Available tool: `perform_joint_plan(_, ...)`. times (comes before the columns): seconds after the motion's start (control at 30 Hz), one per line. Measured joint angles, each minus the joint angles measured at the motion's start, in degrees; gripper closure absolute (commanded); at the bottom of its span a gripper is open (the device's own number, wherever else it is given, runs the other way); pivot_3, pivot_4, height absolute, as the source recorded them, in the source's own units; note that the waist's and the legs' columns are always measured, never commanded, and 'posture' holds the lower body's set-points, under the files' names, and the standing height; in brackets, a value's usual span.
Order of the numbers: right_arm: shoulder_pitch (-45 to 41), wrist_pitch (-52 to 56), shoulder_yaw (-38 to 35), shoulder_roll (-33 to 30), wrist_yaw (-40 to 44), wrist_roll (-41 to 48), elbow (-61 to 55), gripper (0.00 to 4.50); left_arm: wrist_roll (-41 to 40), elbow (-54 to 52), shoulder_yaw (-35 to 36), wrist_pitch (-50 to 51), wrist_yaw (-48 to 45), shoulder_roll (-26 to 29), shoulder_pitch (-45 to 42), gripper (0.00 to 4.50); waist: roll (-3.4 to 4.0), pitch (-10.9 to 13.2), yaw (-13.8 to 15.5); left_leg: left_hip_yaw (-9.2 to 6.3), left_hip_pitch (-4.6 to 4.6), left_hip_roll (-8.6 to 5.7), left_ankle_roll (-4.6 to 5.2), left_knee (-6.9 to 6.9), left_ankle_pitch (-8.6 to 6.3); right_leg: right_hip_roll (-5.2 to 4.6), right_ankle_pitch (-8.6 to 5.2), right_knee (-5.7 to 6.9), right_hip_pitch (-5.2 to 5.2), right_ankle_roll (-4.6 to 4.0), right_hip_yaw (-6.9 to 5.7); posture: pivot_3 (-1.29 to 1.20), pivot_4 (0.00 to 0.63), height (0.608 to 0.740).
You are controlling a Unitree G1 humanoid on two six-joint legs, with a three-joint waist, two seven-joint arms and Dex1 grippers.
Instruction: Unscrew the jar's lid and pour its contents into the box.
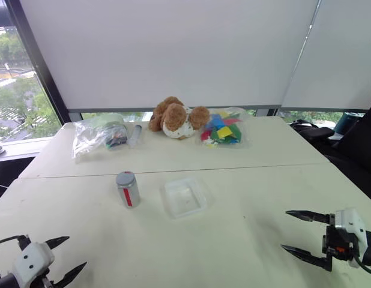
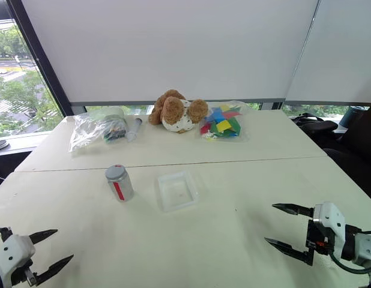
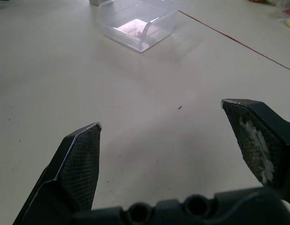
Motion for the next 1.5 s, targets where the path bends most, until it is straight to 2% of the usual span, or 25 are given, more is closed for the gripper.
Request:
perform_joint_plan(0.17,-1.01,-1.36,0.79,0.58,-0.22,-0.02,1.43,0.00,-0.98,-0.17,0.00,0.83,0.01,-0.86,0.14,0.06,0.00,0.00,-0.01,0.00,0.00,0.00,0.00,0.00,0.00,0.00,0.00,0.01,0.00,0.00,0.00,0.00,0.150,0.740)
perform_joint_plan(0.23,-2.40,-1.69,1.05,3.44,-0.74,1.66,1.10,0.00,-4.54,-1.52,0.19,4.24,0.01,-1.62,0.48,0.06,-0.03,0.00,-0.01,-0.02,0.00,0.07,0.00,0.00,0.00,0.05,0.00,0.01,0.01,0.00,-0.01,0.00,0.150,0.740)
perform_joint_plan(0.33,-4.40,1.58,3.60,8.68,-3.06,6.96,-4.26,0.00,-11.50,-6.30,2.37,10.89,3.50,-5.56,0.55,0.06,0.02,0.02,-0.18,-0.07,0.02,0.18,0.00,0.01,0.00,0.08,0.01,0.08,0.00,0.01,0.01,0.00,0.150,0.740)
perform_joint_plan(0.5,-9.57,4.61,6.92,13.39,-6.94,10.72,-11.67,0.00,-12.04,-9.08,5.26,10.60,11.78,-16.31,3.68,0.06,-0.01,0.01,-0.25,0.02,0.03,0.10,0.02,0.02,-0.01,0.15,0.01,0.07,0.01,0.02,0.04,0.00,0.150,0.740)
perform_joint_plan(0.67,-14.32,4.05,11.97,16.01,-7.95,8.84,-12.75,0.00,-9.67,-11.87,5.26,7.93,17.74,-25.57,8.26,0.06,-0.19,-0.04,0.36,-0.10,-0.01,-0.05,0.02,0.10,-0.01,0.09,0.01,0.06,0.03,0.01,0.00,0.00,0.150,0.740)
perform_joint_plan(0.93,-17.74,5.43,13.46,15.29,-7.53,7.86,-11.74,0.00,-6.82,-23.26,-1.38,8.97,24.37,-27.91,3.90,0.06,-0.18,-0.06,1.04,-0.02,-0.02,-0.08,0.01,0.11,-0.01,0.06,0.01,0.04,0.05,0.01,0.02,0.00,0.150,0.740)
perform_joint_plan(1.2,-17.33,5.60,13.30,14.72,-5.83,7.83,-9.31,0.00,4.96,-26.50,-13.64,11.50,36.44,-35.01,-4.31,0.06,-0.17,-0.07,1.06,-0.09,0.00,-0.14,0.03,0.16,-0.01,0.21,0.02,0.10,0.12,0.01,0.03,0.00,0.150,0.740)
perform_joint_plan(1.33,-17.19,5.18,12.88,14.72,-4.99,7.84,-7.45,0.00,11.73,-24.82,-18.02,13.42,42.98,-38.27,-9.50,0.06,-0.16,-0.07,1.17,-0.12,0.01,-0.14,0.04,0.18,0.00,0.26,0.03,0.12,0.14,0.02,0.03,0.00,0.150,0.740)
perform_joint_plan(1.5,-16.84,4.37,12.92,14.77,-4.21,7.84,-6.50,0.00,15.40,-21.77,-21.80,17.14,47.29,-40.05,-15.94,0.06,-0.16,-0.07,1.20,-0.14,0.01,-0.14,0.04,0.18,0.00,0.28,0.03,0.13,0.14,0.03,0.03,0.00,0.150,0.740)
